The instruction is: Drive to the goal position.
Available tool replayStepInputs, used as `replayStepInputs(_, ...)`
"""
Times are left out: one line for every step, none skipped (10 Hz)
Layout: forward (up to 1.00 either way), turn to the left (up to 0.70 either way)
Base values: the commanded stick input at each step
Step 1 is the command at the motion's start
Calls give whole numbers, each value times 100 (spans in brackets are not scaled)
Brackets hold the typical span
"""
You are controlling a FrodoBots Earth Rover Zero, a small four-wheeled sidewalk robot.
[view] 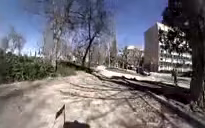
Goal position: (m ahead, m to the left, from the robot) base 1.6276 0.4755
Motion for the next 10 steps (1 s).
replayStepInputs(98,0)
replayStepInputs(98,0)
replayStepInputs(98,0)
replayStepInputs(98,0)
replayStepInputs(98,0)
replayStepInputs(98,0)
replayStepInputs(98,0)
replayStepInputs(98,-1)
replayStepInputs(98,-4)
replayStepInputs(98,-6)
